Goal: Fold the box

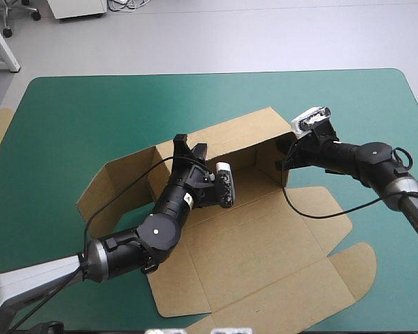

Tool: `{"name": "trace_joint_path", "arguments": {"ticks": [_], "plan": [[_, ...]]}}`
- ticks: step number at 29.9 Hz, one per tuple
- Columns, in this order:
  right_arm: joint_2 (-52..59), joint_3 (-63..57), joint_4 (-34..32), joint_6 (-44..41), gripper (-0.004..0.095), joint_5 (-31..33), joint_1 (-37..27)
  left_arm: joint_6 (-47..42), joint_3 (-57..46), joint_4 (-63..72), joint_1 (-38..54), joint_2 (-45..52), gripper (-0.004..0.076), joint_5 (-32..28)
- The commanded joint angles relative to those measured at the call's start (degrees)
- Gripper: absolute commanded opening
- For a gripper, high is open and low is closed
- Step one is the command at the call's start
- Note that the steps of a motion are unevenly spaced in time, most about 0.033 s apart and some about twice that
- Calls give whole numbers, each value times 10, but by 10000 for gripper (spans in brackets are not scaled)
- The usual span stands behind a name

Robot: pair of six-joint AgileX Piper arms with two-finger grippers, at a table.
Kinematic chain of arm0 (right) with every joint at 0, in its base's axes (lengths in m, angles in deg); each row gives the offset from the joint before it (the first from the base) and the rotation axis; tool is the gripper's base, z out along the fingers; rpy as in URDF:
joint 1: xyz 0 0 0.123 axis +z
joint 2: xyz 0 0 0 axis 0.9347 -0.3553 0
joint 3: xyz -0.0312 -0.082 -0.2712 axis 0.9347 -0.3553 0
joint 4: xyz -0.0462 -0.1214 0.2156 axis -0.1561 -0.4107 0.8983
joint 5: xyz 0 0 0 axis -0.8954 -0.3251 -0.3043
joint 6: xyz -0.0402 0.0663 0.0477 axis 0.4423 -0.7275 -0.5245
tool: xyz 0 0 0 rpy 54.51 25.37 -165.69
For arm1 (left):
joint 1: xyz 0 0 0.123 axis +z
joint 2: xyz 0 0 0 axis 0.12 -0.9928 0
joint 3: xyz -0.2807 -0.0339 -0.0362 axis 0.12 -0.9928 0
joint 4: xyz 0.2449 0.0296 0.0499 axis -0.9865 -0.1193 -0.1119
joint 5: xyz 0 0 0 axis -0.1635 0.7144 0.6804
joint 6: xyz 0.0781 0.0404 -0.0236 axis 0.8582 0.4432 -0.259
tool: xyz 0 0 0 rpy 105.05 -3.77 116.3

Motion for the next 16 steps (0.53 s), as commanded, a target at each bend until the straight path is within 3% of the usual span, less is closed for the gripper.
{"name": "trace_joint_path", "arguments": {"ticks": [1,7,16], "plan": [[33,16,-9,-45,1,52,15,-5,20,-50,-5,19,-11,-18],[43,16,-82,-133,2,20,21,-1,20,-50,-5,19,-11,-18],[67,16,-136,-207,3,11,25,-7,20,-50,-5,19,-11,-19]]}}
